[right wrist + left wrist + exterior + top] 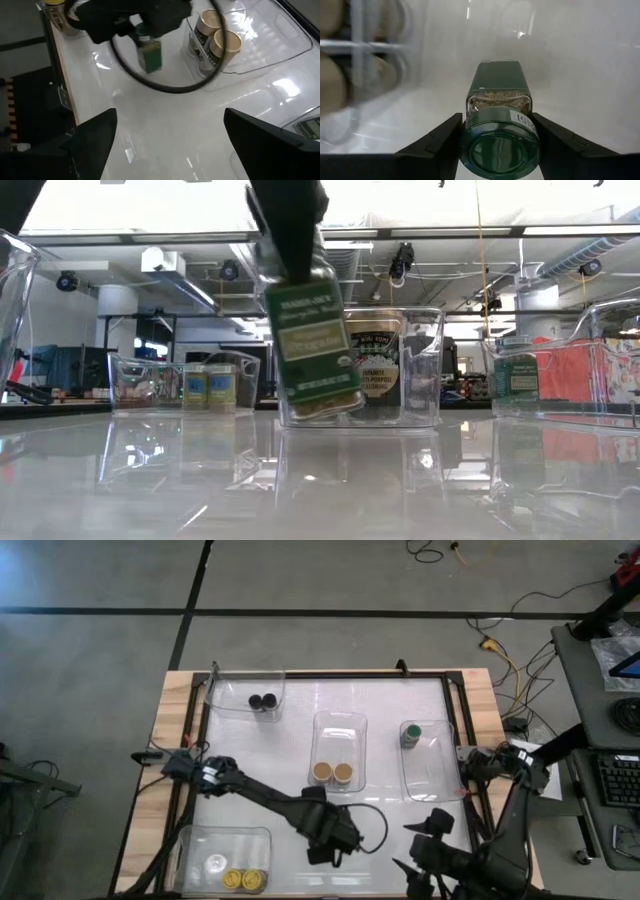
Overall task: Sort spices by type
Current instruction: Put the green seasoning bottle into the middle right transparent bin
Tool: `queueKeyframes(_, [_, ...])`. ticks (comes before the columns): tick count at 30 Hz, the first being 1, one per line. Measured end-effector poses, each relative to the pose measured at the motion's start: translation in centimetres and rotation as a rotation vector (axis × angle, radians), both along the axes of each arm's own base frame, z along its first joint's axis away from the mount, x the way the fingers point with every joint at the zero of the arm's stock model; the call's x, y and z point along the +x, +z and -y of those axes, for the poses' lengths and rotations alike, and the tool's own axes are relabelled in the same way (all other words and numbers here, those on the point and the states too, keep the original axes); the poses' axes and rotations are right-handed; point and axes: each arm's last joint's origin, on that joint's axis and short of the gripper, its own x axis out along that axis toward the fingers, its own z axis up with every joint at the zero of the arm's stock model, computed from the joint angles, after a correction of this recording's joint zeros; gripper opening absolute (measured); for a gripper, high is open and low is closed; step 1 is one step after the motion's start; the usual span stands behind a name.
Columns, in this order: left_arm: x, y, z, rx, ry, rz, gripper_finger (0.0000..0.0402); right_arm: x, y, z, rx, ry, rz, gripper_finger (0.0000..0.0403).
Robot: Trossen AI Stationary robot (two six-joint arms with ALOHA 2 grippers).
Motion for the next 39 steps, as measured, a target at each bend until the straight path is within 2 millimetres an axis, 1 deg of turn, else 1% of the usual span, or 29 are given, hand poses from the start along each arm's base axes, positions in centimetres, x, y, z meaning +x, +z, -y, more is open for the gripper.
queueKeyframes(4, [0.6,0.0,-1.4,0.014,-0.027,-0.005,0.0192,0.0,-0.4,-0.1,0.001,-0.01,0.001,0.0359])
queueKeyframes(9, [1.1,0.0,-2.5,0.004,-0.031,-0.012,0.0192,0.2,-1.1,-0.4,0.024,-0.012,0.016,0.0359])
queueKeyframes(14, [1.7,-0.3,-2.9,-0.005,-0.037,0.016,0.0192,0.4,-1.3,-0.6,0.04,-0.012,0.026,0.0359])
queueKeyframes(18, [2.1,-1.2,-3.2,-0.011,-0.033,-0.011,0.0192,0.4,-1.3,-0.7,0.043,-0.012,0.028,0.0359])
queueKeyframes(21, [2.1,-1.3,-3.3,-0.021,-0.032,-0.014,0.0193,0.4,-1.3,-0.7,0.046,-0.012,0.03,0.0359])
queueKeyframes(24, [2.2,-1.3,-3.3,-0.021,-0.036,-0.01,0.0203,0.4,-1.3,-0.7,0.049,-0.012,0.032,0.0359])
queueKeyframes(33, [2.6,-1.3,-3.1,-0.032,-0.04,0.034,0.0249,0.5,-1.3,-0.8,0.056,-0.006,0.037,0.0359])
queueKeyframes(36, [2.6,-1.3,-3.2,-0.025,-0.038,0.038,0.026,0.7,-1.3,-1.1,0.062,0.025,0.047,0.0359])
queueKeyframes(39, [2.5,-0.8,-3.2,-0.025,-0.038,0.045,0.0271,1.1,-1.2,-1.4,0.065,0.067,0.058,0.0359])
